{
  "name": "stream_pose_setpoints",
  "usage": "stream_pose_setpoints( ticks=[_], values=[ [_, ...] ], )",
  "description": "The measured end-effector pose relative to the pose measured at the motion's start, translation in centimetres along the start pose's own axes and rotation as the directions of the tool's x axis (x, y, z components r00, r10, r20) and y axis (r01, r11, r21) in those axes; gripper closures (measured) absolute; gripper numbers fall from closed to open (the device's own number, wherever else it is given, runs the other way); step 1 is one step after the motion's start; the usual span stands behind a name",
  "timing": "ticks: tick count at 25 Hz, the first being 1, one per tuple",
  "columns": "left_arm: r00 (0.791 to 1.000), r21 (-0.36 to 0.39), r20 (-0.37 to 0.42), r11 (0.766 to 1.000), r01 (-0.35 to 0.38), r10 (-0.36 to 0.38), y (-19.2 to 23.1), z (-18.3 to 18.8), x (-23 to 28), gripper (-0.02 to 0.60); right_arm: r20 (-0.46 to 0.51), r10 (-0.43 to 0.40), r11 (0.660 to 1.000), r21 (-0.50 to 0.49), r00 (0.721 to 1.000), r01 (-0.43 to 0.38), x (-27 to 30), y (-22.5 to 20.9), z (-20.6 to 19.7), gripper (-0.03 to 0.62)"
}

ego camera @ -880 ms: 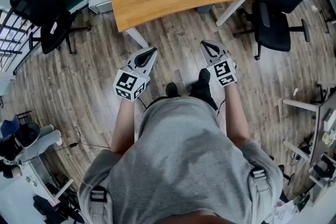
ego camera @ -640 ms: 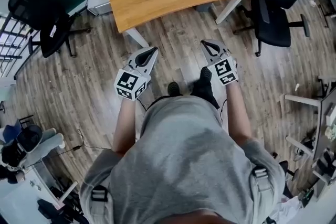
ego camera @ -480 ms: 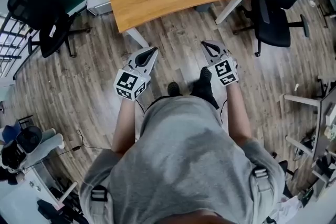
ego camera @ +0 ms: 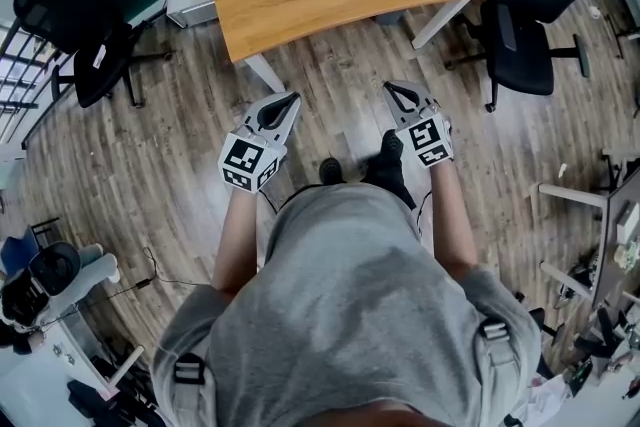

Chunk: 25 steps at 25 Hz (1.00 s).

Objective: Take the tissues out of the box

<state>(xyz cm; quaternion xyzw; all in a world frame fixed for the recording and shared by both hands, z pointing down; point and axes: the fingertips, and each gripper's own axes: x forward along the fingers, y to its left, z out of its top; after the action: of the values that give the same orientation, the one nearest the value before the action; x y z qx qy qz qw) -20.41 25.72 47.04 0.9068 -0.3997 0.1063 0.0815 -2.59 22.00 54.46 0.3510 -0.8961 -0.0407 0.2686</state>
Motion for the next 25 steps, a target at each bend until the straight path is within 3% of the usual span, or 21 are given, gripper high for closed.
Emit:
stream_pose_setpoints(
  ticks=[12, 19, 25],
  values=[
    [0.999, -0.039, 0.007, 0.998, 0.043, -0.042, 1.4, -0.6, 0.2, 0.549, 0.03, 0.001, 0.998, 0.06, 1.0, -0.003, 1.0, -0.1, 0.7, 0.567],
    [0.996, -0.044, 0.021, 0.995, 0.093, -0.092, 1.3, -0.3, 0.5, 0.435, 0.083, 0.015, 0.995, 0.093, 0.996, -0.023, 1.4, 0.0, 1.9, 0.453],
    [0.993, -0.038, 0.015, 0.992, 0.12, -0.12, 1.1, -0.6, 0.6, 0.379, 0.098, 0.027, 0.995, 0.091, 0.995, -0.036, 1.7, 0.4, 2.6, 0.356]
  ],
)
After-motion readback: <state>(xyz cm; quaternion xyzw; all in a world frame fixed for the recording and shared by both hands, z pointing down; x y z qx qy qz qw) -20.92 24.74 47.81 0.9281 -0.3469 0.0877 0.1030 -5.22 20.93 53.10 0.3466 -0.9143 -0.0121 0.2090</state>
